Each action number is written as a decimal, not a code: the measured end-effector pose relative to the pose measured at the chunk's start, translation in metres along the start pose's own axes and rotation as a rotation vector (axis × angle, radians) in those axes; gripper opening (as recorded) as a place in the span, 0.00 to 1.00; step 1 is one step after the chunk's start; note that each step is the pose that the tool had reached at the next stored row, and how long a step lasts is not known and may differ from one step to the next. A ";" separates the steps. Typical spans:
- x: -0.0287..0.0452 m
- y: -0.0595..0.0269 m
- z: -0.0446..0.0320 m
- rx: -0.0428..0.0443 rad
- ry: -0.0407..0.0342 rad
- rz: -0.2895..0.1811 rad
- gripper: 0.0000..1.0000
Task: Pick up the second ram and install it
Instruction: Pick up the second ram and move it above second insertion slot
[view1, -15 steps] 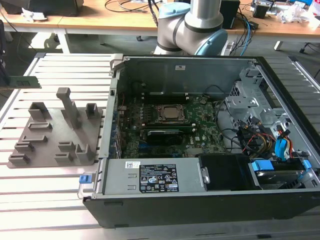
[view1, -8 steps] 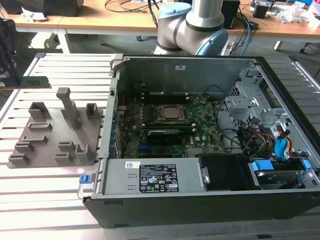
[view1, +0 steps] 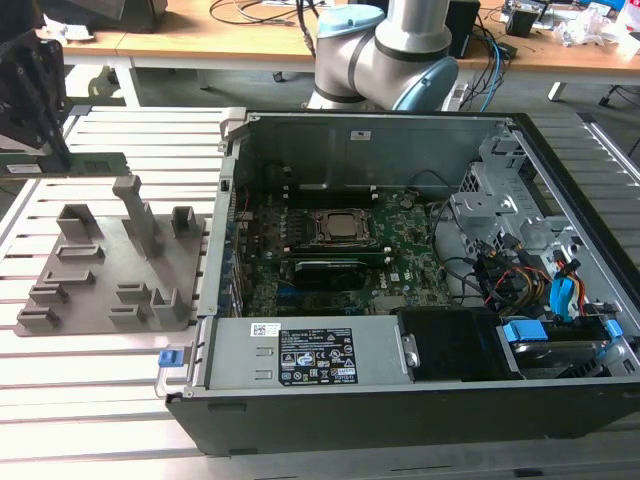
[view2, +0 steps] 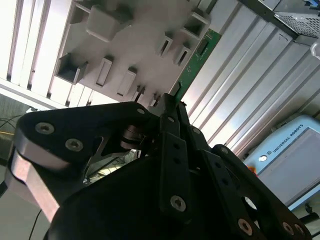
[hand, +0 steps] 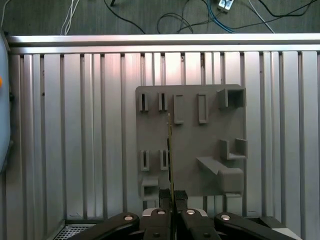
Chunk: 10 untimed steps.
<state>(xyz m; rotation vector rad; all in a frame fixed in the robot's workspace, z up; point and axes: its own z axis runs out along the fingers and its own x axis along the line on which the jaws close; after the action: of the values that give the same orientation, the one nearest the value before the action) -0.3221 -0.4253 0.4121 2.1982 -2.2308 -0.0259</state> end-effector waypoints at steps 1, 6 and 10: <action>0.0000 -0.0049 -0.0001 0.0000 0.0000 0.000 0.14; -0.0003 -0.0208 -0.0004 0.0000 0.0000 0.000 0.14; -0.0005 -0.0311 -0.0006 -0.0002 0.0001 0.000 0.14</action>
<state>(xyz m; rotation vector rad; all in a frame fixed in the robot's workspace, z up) -0.2910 -0.4253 0.4121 2.1981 -2.2307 -0.0260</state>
